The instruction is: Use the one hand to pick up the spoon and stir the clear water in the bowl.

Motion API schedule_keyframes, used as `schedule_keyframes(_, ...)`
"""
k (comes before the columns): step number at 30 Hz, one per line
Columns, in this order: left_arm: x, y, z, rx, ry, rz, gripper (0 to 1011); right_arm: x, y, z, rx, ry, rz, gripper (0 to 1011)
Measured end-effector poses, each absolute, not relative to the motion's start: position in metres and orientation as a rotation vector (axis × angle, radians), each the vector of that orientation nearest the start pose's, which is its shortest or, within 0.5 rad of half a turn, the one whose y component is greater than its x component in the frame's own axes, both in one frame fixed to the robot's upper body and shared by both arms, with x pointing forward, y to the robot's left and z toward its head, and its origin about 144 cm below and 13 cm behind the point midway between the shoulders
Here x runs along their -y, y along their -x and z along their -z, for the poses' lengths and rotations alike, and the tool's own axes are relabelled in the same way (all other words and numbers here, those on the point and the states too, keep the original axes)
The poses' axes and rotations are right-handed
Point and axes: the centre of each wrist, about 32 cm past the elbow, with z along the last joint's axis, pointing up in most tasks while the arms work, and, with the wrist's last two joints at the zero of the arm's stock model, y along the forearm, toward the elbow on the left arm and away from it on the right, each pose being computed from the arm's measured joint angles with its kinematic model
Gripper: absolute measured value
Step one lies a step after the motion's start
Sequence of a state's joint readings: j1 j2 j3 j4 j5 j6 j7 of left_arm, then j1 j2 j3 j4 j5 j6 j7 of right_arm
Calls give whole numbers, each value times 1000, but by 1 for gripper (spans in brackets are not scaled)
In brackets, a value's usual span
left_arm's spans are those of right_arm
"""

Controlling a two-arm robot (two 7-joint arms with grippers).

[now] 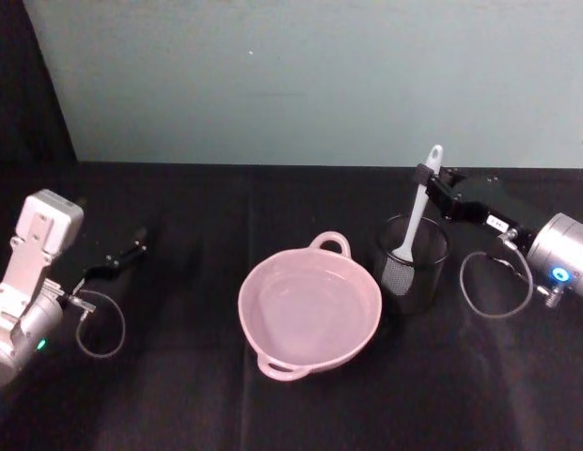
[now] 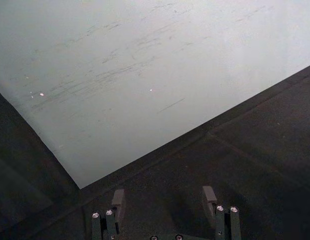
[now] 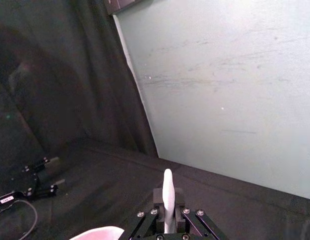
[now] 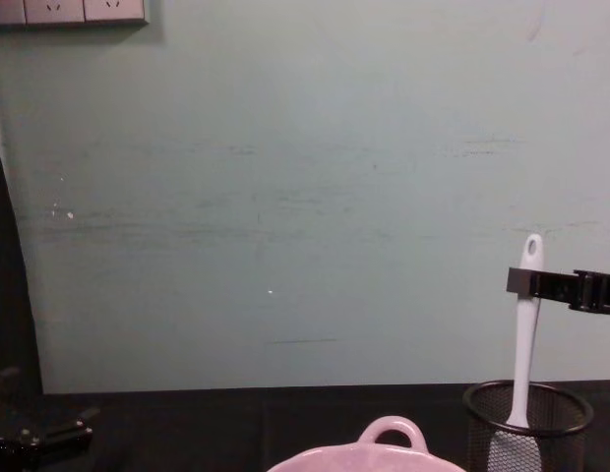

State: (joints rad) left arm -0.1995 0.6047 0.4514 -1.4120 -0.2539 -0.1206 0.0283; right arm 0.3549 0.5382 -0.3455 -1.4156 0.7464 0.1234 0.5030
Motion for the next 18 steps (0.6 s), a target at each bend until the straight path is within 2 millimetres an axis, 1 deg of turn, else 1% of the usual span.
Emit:
schedule_keyframes(12, -310, -489, -1140, 285, -304, -1248, 1005, 315, -542, -1202, -194, -78, 852, 114)
schedule_keyframes(18, -310, -489, -1140, 285, -304, -1248, 1005, 318, -543, -1196, -227, -123, 854, 114)
